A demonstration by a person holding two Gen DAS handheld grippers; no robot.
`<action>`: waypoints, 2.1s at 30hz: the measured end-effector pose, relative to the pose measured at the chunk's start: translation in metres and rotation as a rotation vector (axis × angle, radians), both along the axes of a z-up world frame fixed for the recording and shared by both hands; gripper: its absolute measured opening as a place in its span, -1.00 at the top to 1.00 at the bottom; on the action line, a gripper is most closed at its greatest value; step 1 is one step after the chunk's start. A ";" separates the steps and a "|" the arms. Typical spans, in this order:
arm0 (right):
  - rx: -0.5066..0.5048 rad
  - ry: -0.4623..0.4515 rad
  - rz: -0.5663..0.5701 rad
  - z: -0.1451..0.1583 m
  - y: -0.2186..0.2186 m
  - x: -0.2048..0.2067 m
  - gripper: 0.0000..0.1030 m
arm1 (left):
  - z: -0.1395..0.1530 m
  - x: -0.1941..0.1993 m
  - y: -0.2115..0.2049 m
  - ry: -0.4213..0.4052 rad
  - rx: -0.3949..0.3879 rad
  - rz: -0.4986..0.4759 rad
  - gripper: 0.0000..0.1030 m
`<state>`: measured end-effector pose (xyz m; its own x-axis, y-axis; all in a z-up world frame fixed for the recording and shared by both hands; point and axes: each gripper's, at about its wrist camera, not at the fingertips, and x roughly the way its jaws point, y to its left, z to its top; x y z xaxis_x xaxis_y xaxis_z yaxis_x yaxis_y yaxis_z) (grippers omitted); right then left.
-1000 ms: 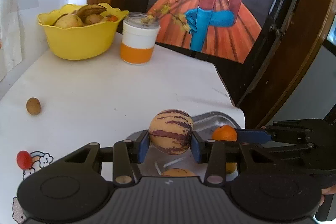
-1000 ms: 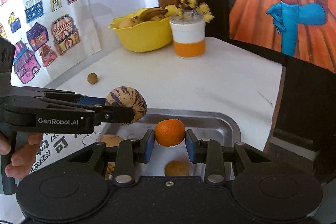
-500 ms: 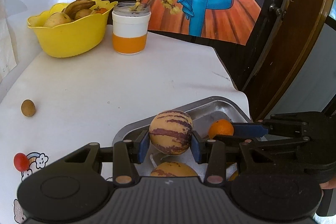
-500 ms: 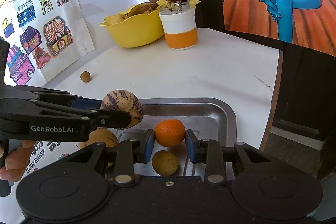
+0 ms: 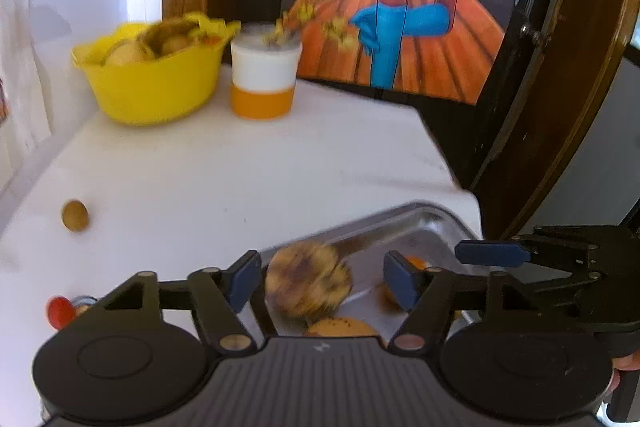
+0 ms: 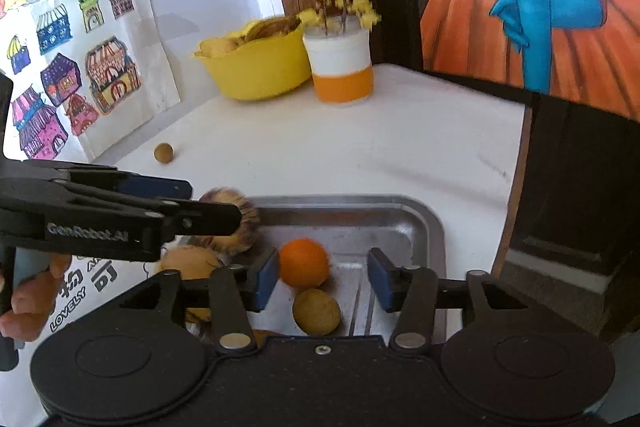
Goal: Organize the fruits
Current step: 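Carry the pepino and orange into the metal tray and open both tools, then move both tools from the tray back toward the tomato and kiwi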
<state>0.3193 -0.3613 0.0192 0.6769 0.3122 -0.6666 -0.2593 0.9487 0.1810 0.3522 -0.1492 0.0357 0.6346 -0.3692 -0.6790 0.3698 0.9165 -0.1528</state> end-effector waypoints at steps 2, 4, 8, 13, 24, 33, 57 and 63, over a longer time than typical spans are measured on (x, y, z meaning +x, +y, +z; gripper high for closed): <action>-0.003 -0.025 -0.001 0.007 0.001 -0.006 -0.20 | 0.009 -0.007 0.006 -0.033 -0.017 0.015 -0.70; -0.009 -0.053 0.000 0.016 0.003 -0.016 -0.47 | 0.017 -0.016 0.012 -0.069 -0.035 0.037 -0.82; -0.044 -0.121 0.018 0.036 0.011 -0.044 -0.76 | 0.030 -0.039 0.026 -0.135 -0.043 0.070 -0.97; -0.062 -0.164 0.041 0.053 0.022 -0.084 -0.97 | 0.038 -0.071 0.047 -0.157 -0.061 0.091 -0.99; -0.068 -0.051 0.058 0.055 0.043 -0.154 -0.99 | 0.032 -0.141 0.086 -0.125 -0.043 0.091 -0.99; -0.116 0.036 0.096 0.050 0.071 -0.185 -0.99 | 0.017 -0.175 0.113 -0.088 -0.006 0.104 -0.99; -0.115 0.030 0.166 0.068 0.154 -0.113 -0.99 | -0.008 -0.151 0.177 -0.050 0.029 0.201 -0.99; -0.088 0.023 0.141 0.083 0.184 -0.032 -0.99 | -0.008 -0.109 0.176 -0.071 0.031 0.237 -0.99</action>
<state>0.2876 -0.1772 0.1020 0.6148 0.3425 -0.7105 -0.3874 0.9158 0.1062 0.2427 0.0269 0.0272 0.7477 -0.1840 -0.6380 0.1525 0.9827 -0.1047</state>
